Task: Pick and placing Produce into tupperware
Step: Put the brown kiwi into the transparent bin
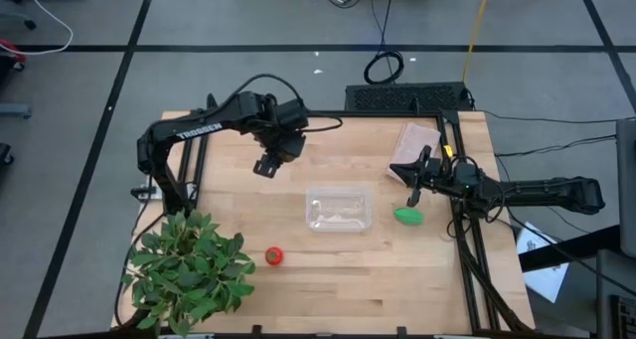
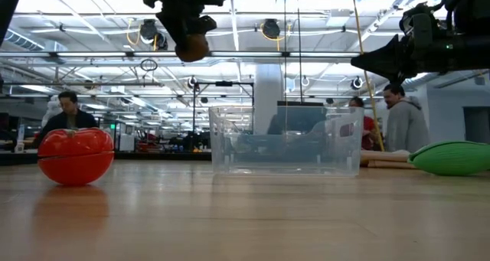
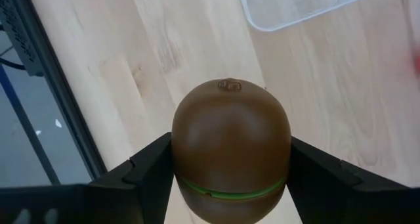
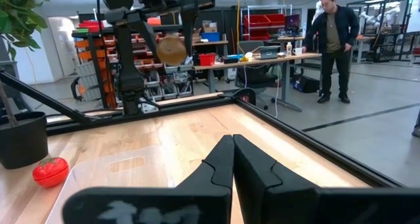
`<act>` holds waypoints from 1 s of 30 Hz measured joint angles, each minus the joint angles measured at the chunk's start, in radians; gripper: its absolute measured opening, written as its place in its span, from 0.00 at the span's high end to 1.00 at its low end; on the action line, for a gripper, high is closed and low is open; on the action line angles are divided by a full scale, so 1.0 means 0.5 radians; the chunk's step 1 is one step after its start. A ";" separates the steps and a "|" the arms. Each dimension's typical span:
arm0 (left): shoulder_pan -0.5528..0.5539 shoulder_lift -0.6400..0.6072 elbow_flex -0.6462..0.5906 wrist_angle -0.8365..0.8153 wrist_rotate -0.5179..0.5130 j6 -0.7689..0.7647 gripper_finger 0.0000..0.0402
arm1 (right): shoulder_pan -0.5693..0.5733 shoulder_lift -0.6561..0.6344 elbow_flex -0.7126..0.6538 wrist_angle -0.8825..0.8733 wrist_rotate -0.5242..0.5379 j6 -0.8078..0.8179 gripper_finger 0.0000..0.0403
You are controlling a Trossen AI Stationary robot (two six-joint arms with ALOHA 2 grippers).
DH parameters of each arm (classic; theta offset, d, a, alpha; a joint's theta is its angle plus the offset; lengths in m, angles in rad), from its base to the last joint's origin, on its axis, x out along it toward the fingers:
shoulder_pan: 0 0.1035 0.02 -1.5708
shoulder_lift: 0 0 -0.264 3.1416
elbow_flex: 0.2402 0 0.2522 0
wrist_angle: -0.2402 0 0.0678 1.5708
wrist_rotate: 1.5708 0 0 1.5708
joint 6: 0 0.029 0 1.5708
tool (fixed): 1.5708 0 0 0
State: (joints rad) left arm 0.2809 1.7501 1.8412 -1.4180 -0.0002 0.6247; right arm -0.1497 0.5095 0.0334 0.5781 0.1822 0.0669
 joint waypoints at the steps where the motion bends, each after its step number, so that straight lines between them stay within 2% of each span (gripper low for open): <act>1: -0.002 0.003 0.000 0.010 -0.001 0.001 0.39 | 0.000 0.001 0.000 0.002 0.000 0.000 1.00; 7: -0.024 0.034 0.001 0.106 0.005 0.026 0.39 | 0.000 0.002 0.000 0.002 0.000 -0.001 1.00; 13: -0.086 0.040 0.001 0.234 0.156 0.033 0.44 | 0.000 0.003 0.000 0.002 0.000 0.000 1.00; 23: -0.124 0.066 0.014 0.347 0.157 -0.011 0.40 | 0.000 0.003 0.000 0.019 0.000 0.000 1.00; 26: -0.141 0.139 0.099 0.374 0.156 -0.006 0.42 | 0.000 0.004 0.000 0.028 -0.001 0.000 1.00; 30: -0.156 0.297 0.332 0.296 0.157 -0.004 0.42 | -0.001 0.013 0.000 0.032 -0.001 -0.001 1.00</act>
State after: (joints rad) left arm 0.2030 1.8984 2.0072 -1.2700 0.0781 0.6229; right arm -0.1501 0.5159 0.0334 0.5941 0.1818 0.0666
